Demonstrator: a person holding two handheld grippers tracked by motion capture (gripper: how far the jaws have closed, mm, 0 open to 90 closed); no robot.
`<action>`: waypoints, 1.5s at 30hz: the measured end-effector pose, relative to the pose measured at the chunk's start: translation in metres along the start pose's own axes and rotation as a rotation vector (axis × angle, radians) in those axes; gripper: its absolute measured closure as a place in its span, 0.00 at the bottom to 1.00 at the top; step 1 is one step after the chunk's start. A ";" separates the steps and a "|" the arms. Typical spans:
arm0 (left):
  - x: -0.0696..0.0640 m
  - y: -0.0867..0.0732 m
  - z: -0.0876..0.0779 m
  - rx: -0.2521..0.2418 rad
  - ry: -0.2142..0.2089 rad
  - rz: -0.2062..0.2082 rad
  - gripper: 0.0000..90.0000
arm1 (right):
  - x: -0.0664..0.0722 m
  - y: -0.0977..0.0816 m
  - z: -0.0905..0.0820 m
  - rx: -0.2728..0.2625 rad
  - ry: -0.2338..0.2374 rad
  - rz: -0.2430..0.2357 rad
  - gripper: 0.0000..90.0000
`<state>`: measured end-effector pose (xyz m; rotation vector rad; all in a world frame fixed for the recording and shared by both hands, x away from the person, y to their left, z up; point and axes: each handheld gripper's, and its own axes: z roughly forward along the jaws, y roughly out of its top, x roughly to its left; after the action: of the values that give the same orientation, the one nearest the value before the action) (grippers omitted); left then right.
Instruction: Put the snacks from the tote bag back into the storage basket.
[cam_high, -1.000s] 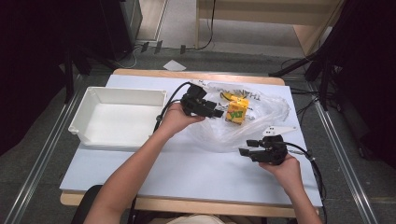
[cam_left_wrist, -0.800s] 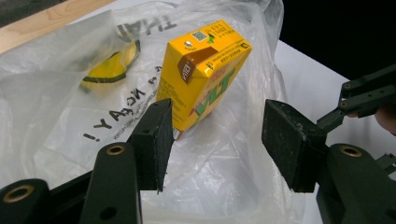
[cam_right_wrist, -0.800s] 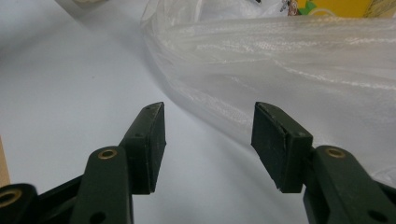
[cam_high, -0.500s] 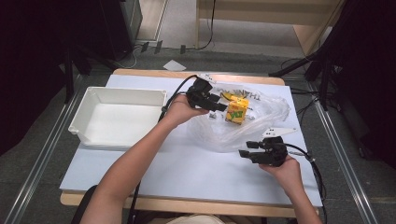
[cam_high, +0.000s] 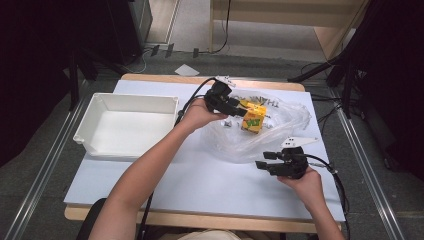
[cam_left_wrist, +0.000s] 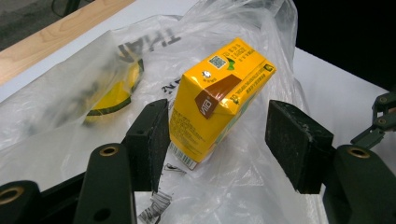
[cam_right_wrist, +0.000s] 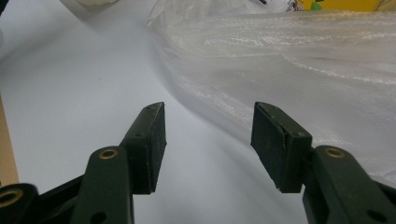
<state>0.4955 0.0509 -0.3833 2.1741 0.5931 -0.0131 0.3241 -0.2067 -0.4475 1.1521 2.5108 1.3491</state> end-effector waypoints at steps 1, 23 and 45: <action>0.000 0.000 0.002 0.002 0.002 -0.001 0.45 | 0.001 0.000 0.000 -0.001 0.001 -0.001 0.51; 0.010 0.001 0.034 0.000 -0.058 0.045 0.37 | 0.009 -0.010 -0.004 0.007 0.019 -0.001 0.51; 0.005 0.008 0.061 0.056 -0.072 0.096 0.35 | 0.009 -0.011 -0.002 0.023 0.019 0.002 0.50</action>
<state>0.5154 0.0032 -0.4170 2.2439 0.4522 -0.0564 0.3107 -0.2059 -0.4524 1.1520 2.5457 1.3413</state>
